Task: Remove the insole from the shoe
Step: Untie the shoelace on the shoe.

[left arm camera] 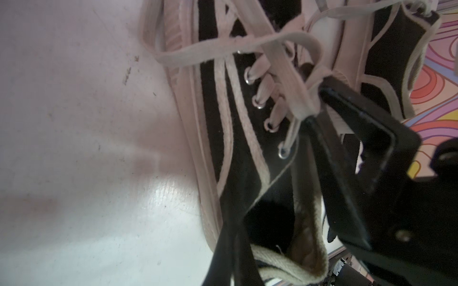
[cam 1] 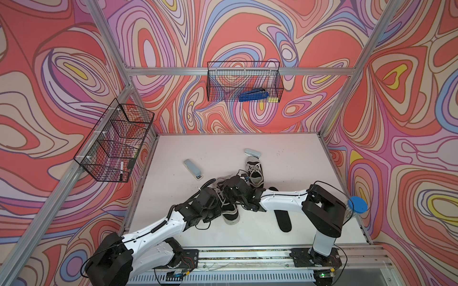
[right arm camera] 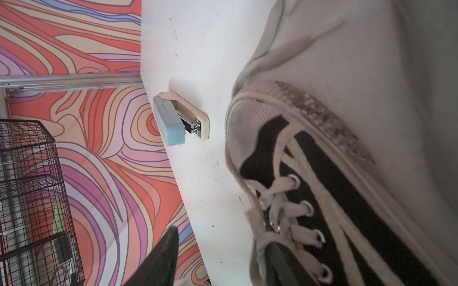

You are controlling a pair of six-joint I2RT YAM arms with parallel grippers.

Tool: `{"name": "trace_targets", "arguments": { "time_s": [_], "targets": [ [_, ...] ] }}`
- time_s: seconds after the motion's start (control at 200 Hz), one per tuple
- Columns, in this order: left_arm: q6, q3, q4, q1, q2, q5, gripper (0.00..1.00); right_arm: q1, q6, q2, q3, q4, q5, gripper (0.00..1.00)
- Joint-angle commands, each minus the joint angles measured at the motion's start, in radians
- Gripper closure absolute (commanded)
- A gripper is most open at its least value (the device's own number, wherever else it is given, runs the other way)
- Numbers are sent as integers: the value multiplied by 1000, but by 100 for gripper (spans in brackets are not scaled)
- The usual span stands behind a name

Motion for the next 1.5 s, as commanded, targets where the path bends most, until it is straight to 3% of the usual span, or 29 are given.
{"name": "trace_targets", "arguments": {
  "time_s": [0.0, 0.391, 0.736, 1.067, 1.212, 1.492],
  "targets": [
    [1, -27, -71, -8, -30, 32, 100, -28, -68, 40, 68, 31, 64, 40],
    [52, -44, -178, -7, -115, 69, 100, -132, -256, 242, 357, -119, 117, 33],
    [107, -38, -248, 9, -133, 109, 100, -197, -378, 352, 494, -207, 151, 32],
    [111, -50, -292, 16, -181, 93, 100, -284, -693, 472, 790, -358, 38, 37],
    [103, -50, -281, 17, -180, 76, 100, -289, -860, 404, 809, -442, 7, 43],
    [85, -74, -233, 23, -181, 74, 100, -289, -1065, 119, 658, -664, 68, 43]
  ]
}}
